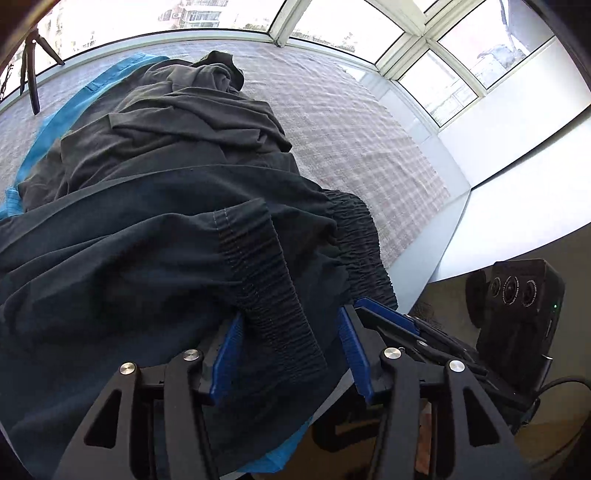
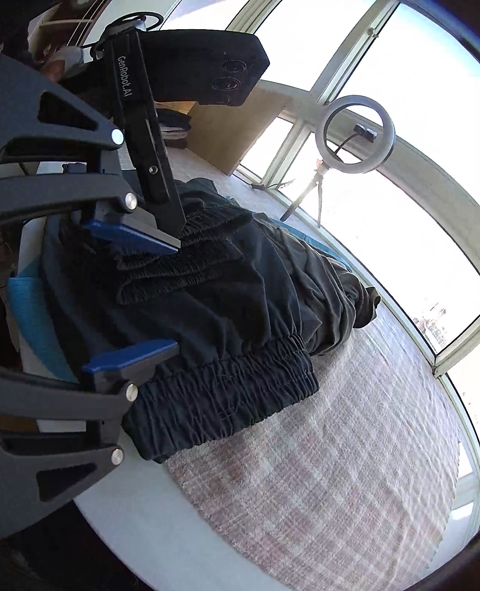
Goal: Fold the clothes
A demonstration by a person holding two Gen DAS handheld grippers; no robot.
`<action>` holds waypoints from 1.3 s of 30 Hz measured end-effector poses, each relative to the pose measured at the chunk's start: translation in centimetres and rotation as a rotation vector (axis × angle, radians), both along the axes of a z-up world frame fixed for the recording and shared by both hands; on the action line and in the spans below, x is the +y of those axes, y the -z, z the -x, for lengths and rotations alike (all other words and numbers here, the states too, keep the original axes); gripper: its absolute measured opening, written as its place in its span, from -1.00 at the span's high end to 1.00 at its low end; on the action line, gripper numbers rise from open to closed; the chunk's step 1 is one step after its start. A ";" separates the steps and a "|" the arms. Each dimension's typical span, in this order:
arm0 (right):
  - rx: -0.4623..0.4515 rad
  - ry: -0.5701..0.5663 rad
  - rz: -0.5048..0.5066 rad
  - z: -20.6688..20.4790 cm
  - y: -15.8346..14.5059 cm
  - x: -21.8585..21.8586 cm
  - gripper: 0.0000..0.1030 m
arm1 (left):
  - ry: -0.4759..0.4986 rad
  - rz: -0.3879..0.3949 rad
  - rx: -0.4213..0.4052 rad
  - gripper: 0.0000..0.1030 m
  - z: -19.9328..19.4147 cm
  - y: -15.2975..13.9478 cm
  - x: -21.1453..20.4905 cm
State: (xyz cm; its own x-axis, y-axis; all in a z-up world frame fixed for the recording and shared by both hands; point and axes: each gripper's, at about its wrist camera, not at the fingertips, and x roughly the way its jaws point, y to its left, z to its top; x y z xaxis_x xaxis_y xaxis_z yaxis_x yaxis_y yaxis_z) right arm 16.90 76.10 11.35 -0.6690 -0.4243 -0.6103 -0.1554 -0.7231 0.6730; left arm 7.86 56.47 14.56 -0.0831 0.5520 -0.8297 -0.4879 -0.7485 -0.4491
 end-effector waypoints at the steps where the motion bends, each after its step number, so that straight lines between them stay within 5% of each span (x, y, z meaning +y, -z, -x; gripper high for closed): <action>1: 0.001 -0.002 0.005 0.2 -0.1 -0.1 0.01 | 0.001 -0.001 0.009 -0.16 0.2 -0.5 -0.4; 6: 0.005 -0.016 -0.110 1.4 -1.1 -2.0 0.00 | 0.006 -0.062 0.064 -0.16 0.5 -4.7 -5.7; 11: -0.021 -0.095 -0.272 4.1 -1.5 -6.2 -0.15 | -0.098 0.024 0.254 -0.21 0.6 -6.8 -15.0; 14: -0.088 -0.158 -0.332 5.6 0.0 -7.7 -0.15 | -0.226 0.057 0.199 -0.21 1.1 -5.0 -22.2; 19: -0.148 -0.174 -0.279 6.3 2.3 -7.3 -0.15 | -0.420 0.089 0.118 -0.20 0.8 -0.4 -31.6; 21: -0.136 -0.164 -0.207 6.0 2.3 -6.7 0.27 | -0.478 0.097 0.098 -0.20 0.5 1.0 -34.0; 22: -0.131 -0.170 -0.186 5.9 2.2 -6.8 0.58 | -0.495 0.099 0.092 -0.20 0.4 1.6 -34.8; 25: -0.076 -0.151 -0.266 4.4 0.0 -7.7 0.70 | -0.523 0.126 0.086 -0.20 0.1 3.2 -36.3; 28: -0.051 -0.105 -0.380 3.3 -1.6 -8.2 0.70 | -0.516 0.138 0.074 -0.20 -0.1 4.6 -36.6; 33: -0.184 -0.108 -0.507 4.4 -0.4 -8.8 0.48 | -0.466 0.141 0.053 -0.19 -1.7 6.1 -36.3; 36: -0.145 -0.036 -0.628 2.9 -3.0 -9.5 0.41 | -0.425 0.138 0.058 -0.18 -3.7 6.3 -36.4; 39: -0.040 -0.122 -0.624 2.2 -6.7 -12.5 0.41 | -0.359 0.130 0.083 -0.18 -6.2 6.4 -36.5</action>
